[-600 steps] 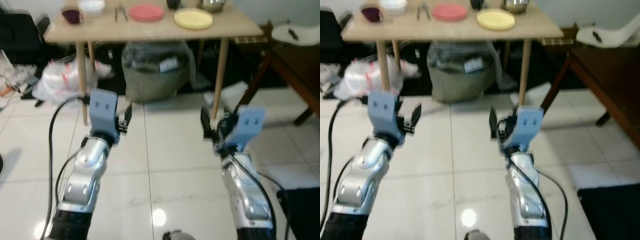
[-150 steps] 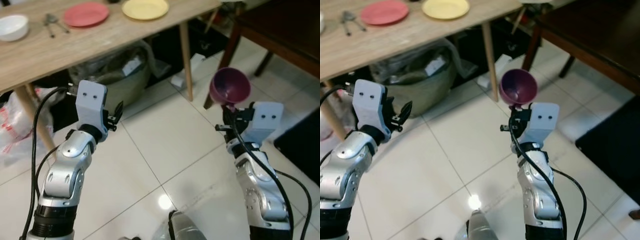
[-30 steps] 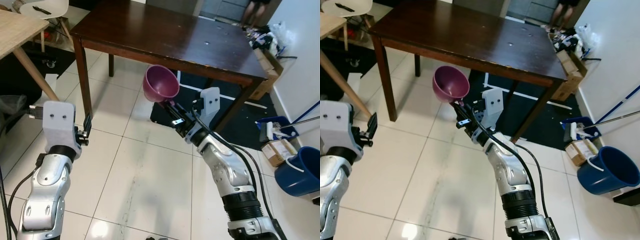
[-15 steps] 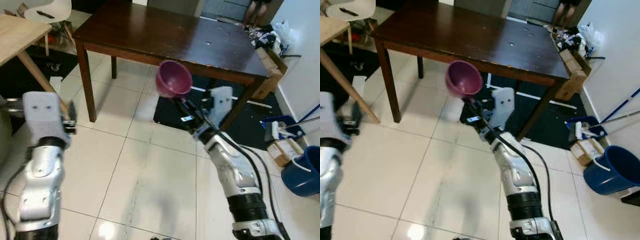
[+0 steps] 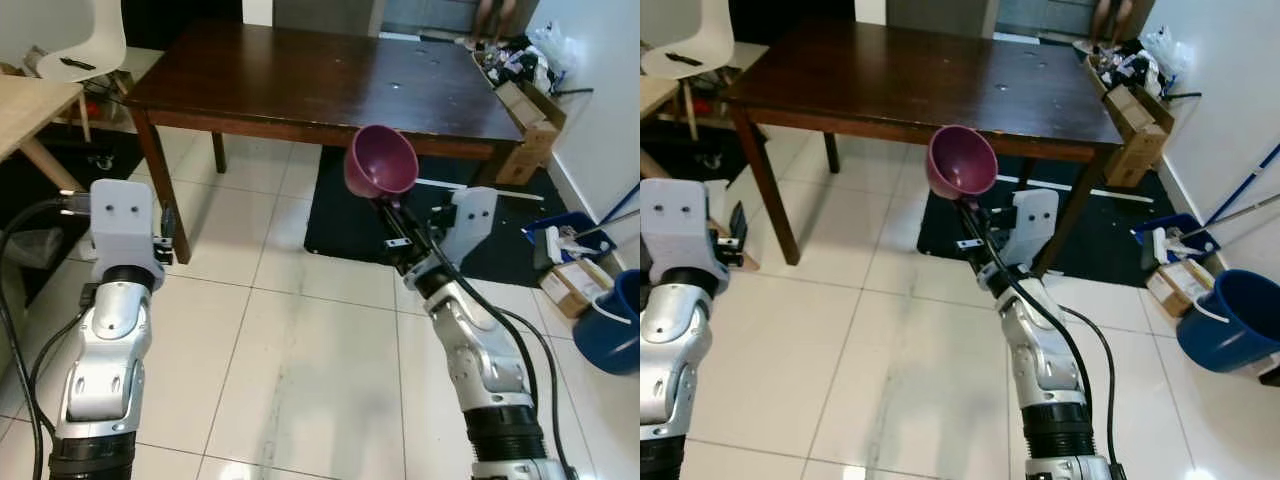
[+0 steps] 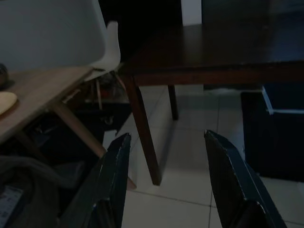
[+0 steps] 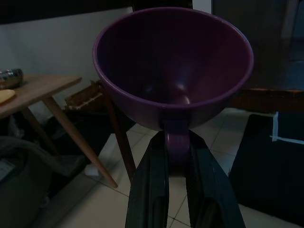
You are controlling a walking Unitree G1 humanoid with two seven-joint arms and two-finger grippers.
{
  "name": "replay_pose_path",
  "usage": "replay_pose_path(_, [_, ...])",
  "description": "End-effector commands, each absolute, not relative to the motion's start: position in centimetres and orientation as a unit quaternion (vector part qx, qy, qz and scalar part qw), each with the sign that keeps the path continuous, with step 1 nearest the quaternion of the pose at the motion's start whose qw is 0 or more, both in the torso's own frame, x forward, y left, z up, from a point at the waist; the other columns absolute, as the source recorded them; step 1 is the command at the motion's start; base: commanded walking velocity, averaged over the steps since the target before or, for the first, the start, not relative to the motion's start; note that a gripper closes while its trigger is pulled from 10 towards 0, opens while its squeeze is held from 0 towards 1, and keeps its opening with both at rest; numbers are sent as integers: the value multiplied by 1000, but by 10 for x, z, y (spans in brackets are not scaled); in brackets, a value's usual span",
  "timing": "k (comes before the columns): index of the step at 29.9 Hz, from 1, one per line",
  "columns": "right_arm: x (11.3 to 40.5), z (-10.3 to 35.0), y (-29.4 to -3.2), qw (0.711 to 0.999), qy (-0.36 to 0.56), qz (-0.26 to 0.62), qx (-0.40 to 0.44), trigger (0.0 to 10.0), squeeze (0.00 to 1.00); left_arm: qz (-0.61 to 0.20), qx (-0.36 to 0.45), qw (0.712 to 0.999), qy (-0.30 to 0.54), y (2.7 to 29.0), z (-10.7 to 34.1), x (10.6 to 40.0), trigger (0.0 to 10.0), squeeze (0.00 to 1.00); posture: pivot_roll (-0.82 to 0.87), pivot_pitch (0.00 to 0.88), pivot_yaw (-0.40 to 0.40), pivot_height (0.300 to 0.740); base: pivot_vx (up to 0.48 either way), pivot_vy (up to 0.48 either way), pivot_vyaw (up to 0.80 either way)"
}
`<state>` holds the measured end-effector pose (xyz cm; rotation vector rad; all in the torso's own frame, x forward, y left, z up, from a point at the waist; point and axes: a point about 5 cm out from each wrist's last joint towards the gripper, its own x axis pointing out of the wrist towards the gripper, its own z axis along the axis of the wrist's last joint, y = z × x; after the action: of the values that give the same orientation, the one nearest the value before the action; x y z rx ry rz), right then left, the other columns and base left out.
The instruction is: Setting the table
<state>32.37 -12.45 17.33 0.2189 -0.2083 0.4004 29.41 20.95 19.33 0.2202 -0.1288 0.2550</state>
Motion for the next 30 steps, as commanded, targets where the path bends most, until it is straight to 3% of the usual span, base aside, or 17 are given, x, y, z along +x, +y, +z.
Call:
replay_pose_path(1, [323,175,-125,968,-107,202,100,10000,0,130,109,984,-56,209,189,294,10000,0,15,5,-14,740,480,0,0])
replay_pose_path(30, [322,175,-123,968,-103,210,91,10000,0,119,103,986,-58,197,187,300,10000,0,-6,14,-14,740,480,0,0])
